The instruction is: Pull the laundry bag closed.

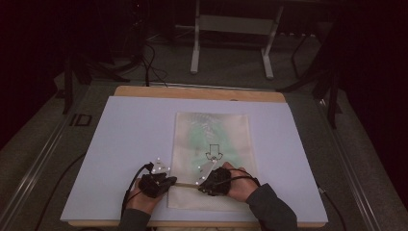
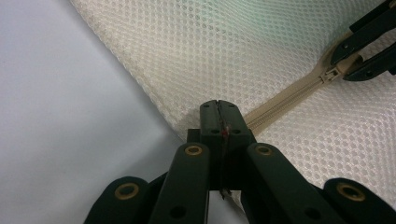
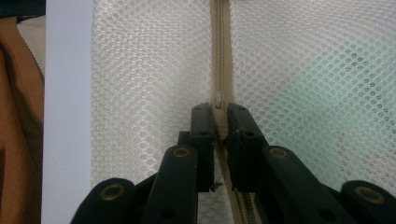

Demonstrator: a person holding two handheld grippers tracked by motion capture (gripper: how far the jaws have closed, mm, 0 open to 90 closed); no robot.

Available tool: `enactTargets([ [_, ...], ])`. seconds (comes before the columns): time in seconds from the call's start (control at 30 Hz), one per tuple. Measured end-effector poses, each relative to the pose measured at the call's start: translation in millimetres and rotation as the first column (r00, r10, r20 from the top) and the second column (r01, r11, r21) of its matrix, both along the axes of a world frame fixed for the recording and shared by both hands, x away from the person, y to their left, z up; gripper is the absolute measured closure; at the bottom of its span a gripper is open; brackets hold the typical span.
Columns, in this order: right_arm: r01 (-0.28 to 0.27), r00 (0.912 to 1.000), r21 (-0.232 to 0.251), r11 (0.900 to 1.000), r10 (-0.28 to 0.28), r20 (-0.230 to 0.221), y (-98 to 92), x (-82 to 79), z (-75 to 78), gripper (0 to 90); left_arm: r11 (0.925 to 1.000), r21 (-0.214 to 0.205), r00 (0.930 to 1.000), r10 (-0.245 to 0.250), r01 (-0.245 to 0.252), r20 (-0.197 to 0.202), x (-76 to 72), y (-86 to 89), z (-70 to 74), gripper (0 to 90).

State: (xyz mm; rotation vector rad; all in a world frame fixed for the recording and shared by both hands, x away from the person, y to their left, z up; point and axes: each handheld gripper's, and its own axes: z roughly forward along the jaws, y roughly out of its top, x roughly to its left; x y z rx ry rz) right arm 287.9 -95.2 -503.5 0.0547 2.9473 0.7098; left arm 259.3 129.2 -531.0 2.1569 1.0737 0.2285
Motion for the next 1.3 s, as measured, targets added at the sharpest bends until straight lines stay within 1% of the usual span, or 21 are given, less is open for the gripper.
enactTargets([
  [0.4,0.001,0.9999,-0.010,1.0000,-0.002,-0.010,-5.0,-0.1,0.2,82.5,1.0000,-0.002,1.0000,0.001,-0.001,-0.003,0.3,0.1,0.0,89.5],
  [0.63,0.001,1.0000,-0.017,0.9999,-0.002,-0.007,-6.9,-0.3,2.6,82.5,1.0000,-0.004,1.0000,0.002,-0.002,-0.004,0.6,0.0,0.1,89.5],
  [1.1,0.002,1.0000,-0.011,0.9999,-0.002,-0.008,-8.9,-0.1,3.0,82.5,1.0000,-0.005,1.0000,0.003,-0.003,-0.006,0.6,0.0,0.0,89.5],
  [1.2,0.005,0.9999,-0.014,0.9999,-0.005,-0.011,-9.6,-0.1,2.5,82.5,1.0000,0.000,1.0000,0.002,-0.002,-0.003,0.3,-0.4,0.2,89.5],
  [1.27,0.006,0.9999,-0.008,1.0000,-0.006,-0.011,-10.4,-0.2,3.0,82.5,1.0000,-0.004,1.0000,0.003,-0.003,-0.005,0.5,-0.2,0.1,89.5],
  [1.3,0.005,0.9999,-0.013,0.9999,-0.005,-0.009,-10.9,-0.2,3.0,82.5,1.0000,-0.004,1.0000,0.004,-0.004,-0.005,0.5,-0.2,0.1,89.5],
])
